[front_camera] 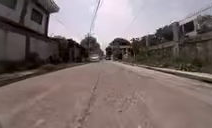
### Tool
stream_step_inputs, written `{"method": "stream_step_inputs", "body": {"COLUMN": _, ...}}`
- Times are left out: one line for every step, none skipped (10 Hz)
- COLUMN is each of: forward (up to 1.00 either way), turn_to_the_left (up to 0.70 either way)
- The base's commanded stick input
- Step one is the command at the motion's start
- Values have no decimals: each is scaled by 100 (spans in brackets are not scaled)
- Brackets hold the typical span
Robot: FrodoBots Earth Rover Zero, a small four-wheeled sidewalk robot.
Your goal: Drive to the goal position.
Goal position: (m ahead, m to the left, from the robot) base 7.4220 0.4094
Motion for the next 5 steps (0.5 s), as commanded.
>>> {"method": "stream_step_inputs", "body": {"forward": 100, "turn_to_the_left": 3}}
{"method": "stream_step_inputs", "body": {"forward": 100, "turn_to_the_left": 3}}
{"method": "stream_step_inputs", "body": {"forward": 100, "turn_to_the_left": 3}}
{"method": "stream_step_inputs", "body": {"forward": 100, "turn_to_the_left": 3}}
{"method": "stream_step_inputs", "body": {"forward": 100, "turn_to_the_left": 3}}
